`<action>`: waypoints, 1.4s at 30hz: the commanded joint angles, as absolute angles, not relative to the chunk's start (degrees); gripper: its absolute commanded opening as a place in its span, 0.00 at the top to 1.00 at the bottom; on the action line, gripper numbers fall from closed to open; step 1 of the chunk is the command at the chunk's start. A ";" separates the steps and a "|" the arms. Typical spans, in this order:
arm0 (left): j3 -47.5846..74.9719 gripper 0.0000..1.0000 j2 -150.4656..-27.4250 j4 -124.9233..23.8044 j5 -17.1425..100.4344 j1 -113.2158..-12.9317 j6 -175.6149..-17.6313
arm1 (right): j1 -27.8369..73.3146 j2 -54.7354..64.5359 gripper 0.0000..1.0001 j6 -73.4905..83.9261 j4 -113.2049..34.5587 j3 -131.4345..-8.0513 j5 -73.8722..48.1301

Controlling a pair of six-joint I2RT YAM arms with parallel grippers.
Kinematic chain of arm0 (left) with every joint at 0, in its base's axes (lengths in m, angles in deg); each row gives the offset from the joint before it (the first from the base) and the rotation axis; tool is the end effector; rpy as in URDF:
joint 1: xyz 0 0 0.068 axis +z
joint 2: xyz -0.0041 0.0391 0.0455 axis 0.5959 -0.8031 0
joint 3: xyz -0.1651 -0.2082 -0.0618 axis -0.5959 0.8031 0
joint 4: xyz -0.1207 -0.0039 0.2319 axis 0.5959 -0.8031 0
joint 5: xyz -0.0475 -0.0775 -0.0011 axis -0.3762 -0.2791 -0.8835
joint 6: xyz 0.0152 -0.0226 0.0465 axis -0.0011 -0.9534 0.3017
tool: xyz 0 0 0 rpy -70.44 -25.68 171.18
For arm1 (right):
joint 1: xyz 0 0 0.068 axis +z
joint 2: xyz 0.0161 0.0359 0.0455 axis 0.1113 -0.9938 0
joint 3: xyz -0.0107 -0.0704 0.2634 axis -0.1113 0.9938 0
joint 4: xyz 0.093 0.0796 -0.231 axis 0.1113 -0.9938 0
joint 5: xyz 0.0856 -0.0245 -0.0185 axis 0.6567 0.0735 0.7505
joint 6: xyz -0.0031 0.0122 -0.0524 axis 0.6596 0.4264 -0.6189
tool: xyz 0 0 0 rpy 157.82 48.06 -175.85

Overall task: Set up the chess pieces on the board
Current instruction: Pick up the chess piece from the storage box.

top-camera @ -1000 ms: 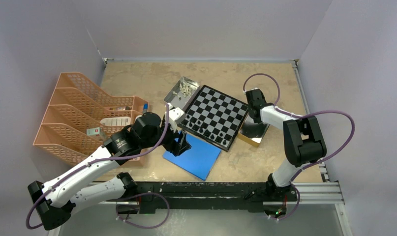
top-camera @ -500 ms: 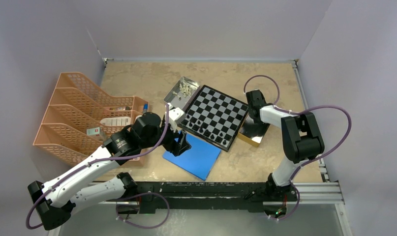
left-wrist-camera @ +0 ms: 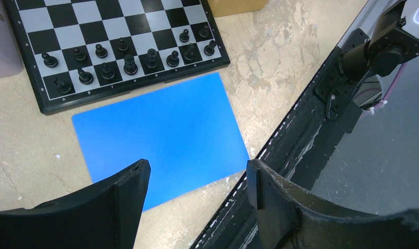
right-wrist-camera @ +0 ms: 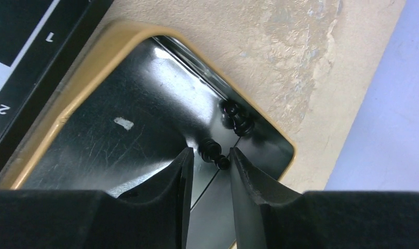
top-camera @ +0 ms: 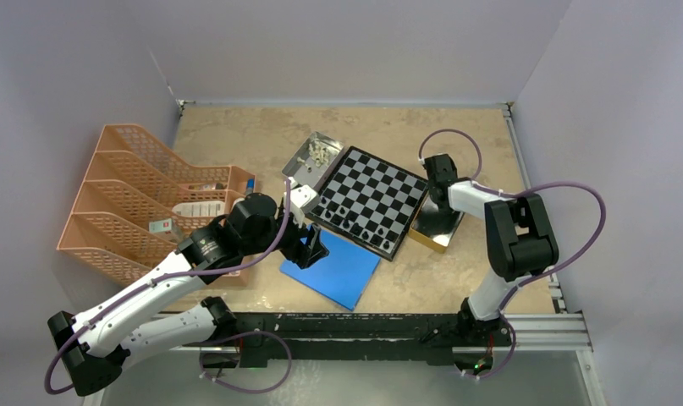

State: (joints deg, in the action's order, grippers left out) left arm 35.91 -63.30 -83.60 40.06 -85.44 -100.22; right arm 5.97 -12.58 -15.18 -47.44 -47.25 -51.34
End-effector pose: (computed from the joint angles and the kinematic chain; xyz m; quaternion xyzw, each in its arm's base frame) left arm 0.1190 -0.1457 0.3201 0.2916 0.8166 -0.3244 0.3780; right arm 0.3315 0.0540 0.1575 -0.1261 0.9121 -0.2561 0.2941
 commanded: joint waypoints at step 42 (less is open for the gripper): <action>36.00 0.33 -63.11 -81.49 39.83 -85.29 -98.40 | 6.01 -4.11 0.96 -11.14 -52.86 -52.89 -46.17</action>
